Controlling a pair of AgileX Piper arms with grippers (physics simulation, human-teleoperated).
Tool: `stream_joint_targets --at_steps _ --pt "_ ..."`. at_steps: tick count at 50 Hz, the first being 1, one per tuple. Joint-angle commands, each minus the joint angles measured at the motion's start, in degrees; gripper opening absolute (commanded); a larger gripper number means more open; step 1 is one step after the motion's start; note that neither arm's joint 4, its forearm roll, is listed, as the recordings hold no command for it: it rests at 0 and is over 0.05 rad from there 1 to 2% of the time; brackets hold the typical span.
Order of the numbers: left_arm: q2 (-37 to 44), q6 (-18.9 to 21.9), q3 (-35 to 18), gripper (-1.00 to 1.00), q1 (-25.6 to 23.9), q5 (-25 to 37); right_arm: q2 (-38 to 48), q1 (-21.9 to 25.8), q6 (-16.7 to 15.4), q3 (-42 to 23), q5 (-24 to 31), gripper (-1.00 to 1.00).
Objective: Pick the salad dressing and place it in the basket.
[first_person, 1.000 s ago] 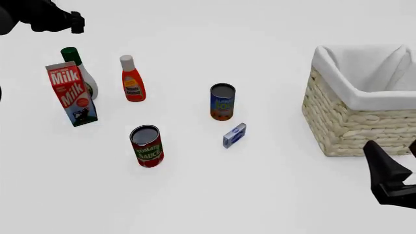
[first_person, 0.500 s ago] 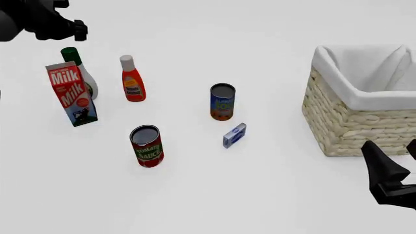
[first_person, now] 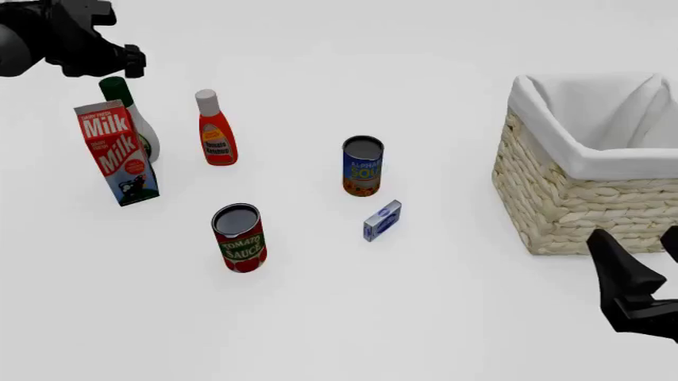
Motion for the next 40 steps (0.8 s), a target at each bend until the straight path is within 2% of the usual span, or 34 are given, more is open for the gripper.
stream_joint_targets --at_steps 1,40 --pt "-0.2 -0.1 2.0 1.00 0.3 -1.2 1.0 0.3 0.0 0.0 -0.9 1.00" --pt "0.0 -0.1 6.8 1.00 1.3 -4.3 4.3 1.3 -0.3 0.0 -4.0 1.00"
